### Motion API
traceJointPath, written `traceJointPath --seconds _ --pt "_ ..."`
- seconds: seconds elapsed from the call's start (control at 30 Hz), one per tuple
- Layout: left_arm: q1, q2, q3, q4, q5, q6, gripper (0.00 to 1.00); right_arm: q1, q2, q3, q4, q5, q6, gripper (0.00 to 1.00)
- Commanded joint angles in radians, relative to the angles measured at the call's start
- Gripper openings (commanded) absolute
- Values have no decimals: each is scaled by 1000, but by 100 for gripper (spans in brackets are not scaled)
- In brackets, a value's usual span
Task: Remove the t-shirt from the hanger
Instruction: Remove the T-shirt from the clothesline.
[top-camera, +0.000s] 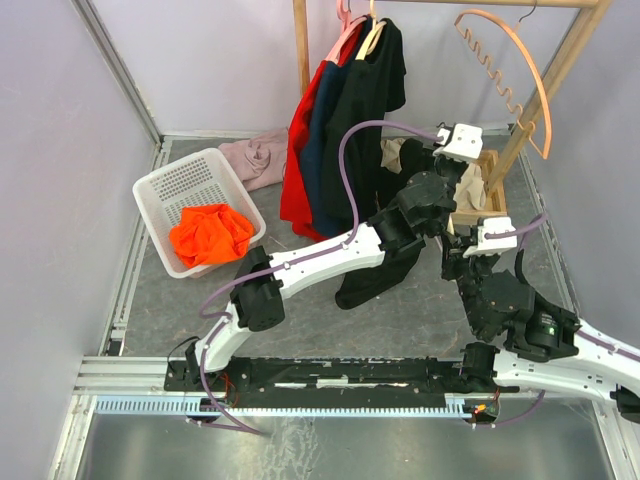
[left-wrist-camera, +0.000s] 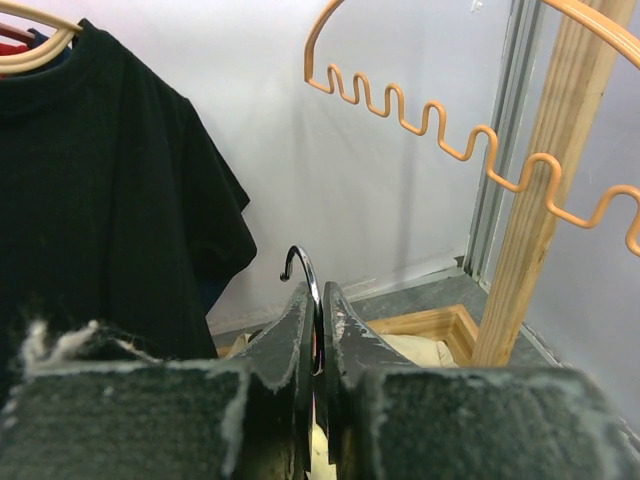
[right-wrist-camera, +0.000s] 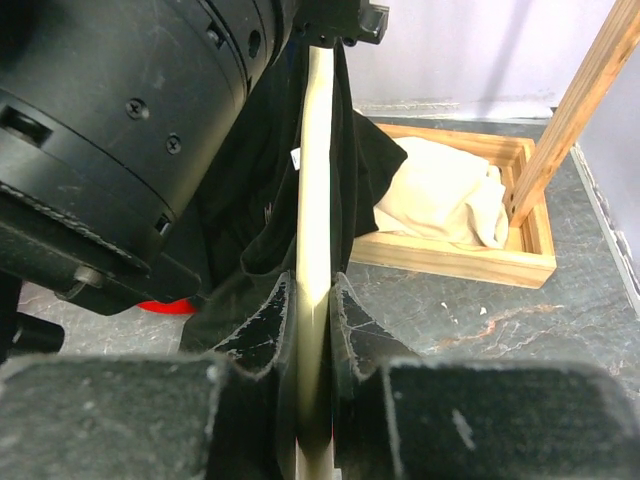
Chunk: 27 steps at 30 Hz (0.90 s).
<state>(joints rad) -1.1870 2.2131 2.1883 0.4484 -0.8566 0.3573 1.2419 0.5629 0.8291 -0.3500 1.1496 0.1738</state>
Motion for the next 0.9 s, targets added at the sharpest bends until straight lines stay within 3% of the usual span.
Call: traceJointPath --seconds 0.0,0.07,0.27,0.53,0.87 --pt "-12 -82 18 12 38 -24 19 4 -28 -4 61 -7 -57 1" --pt "-12 -91 3 10 43 -21 37 4 -40 -1 62 -6 -64 1" --pt "-13 -165 -111 24 47 -29 66 3 -58 7 60 13 -88 1" --pt "-14 -329 -301 31 85 -86 72 4 -70 5 62 36 -118 1" --pt "-5 -553 -695 113 146 -169 72 4 -100 21 52 -9 -128 2"
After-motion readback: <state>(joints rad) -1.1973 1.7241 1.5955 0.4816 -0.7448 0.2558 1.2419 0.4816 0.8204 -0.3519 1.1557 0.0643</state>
